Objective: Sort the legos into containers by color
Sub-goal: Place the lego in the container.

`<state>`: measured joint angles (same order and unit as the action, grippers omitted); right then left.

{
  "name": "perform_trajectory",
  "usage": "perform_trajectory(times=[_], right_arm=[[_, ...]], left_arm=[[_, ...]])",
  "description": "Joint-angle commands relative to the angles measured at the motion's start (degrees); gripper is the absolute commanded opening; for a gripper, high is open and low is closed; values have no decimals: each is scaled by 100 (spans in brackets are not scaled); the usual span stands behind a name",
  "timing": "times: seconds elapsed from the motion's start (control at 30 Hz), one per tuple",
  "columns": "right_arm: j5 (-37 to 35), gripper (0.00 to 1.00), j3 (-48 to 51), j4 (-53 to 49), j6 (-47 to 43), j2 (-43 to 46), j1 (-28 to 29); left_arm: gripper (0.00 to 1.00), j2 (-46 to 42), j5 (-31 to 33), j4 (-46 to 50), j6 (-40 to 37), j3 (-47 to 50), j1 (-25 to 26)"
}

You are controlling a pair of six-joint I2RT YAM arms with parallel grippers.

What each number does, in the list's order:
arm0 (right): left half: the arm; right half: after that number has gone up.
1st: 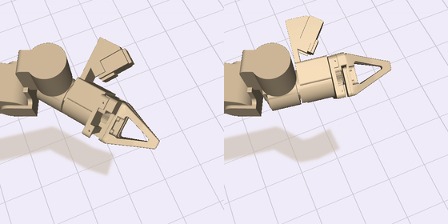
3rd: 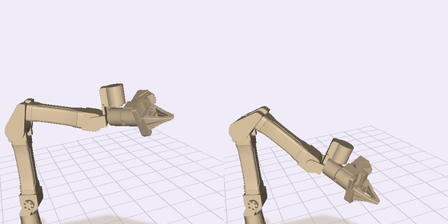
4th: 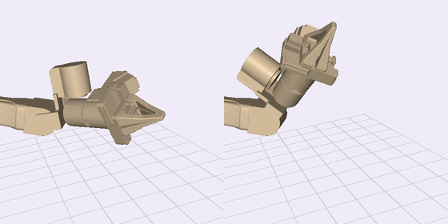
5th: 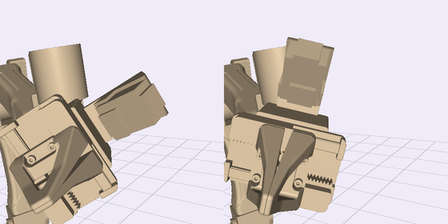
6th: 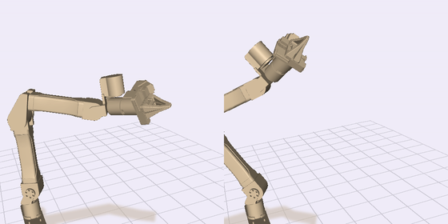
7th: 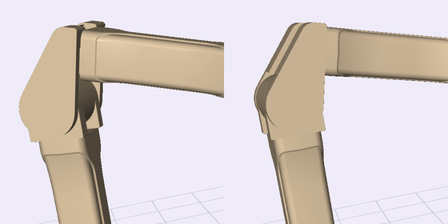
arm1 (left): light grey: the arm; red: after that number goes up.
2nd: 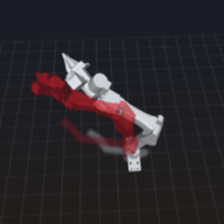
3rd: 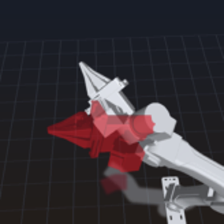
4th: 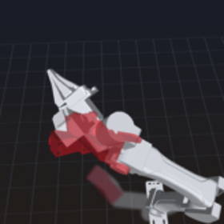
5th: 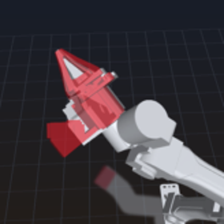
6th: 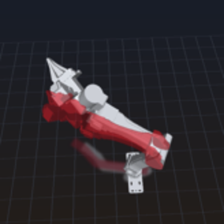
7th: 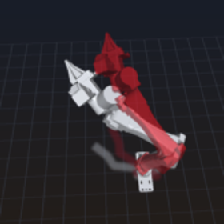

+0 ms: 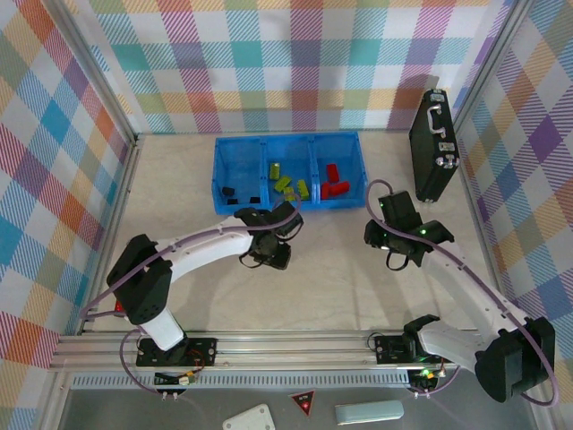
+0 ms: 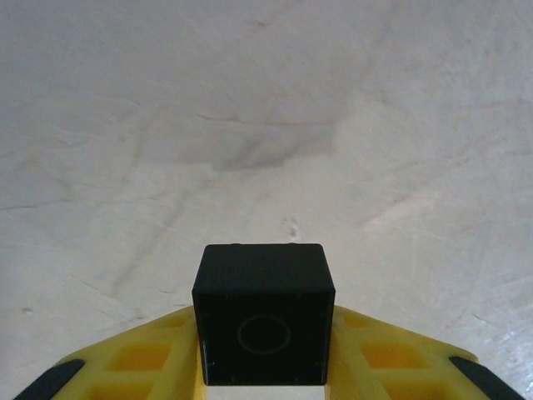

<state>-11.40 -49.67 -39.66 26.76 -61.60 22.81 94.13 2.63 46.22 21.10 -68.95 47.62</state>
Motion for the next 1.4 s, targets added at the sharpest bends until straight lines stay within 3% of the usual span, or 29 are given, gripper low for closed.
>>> perform_trajectory(times=[0.0,0.37,0.8,1.37], right_arm=[[120,37,-230,-142,22,-82,-36],[424,36,-523,-415,61,-356,-40],[506,37,-658,-657,384,-225,-29],[432,37,-677,-877,524,16,-31]], left_arm=[[35,-268,36,-55,-350,84,-324],[35,-361,59,-117,-872,-196,-1466],[34,379,-191,-114,-1264,-1259,-2577],[34,2253,260,-79,-1047,-3096,-2739]])
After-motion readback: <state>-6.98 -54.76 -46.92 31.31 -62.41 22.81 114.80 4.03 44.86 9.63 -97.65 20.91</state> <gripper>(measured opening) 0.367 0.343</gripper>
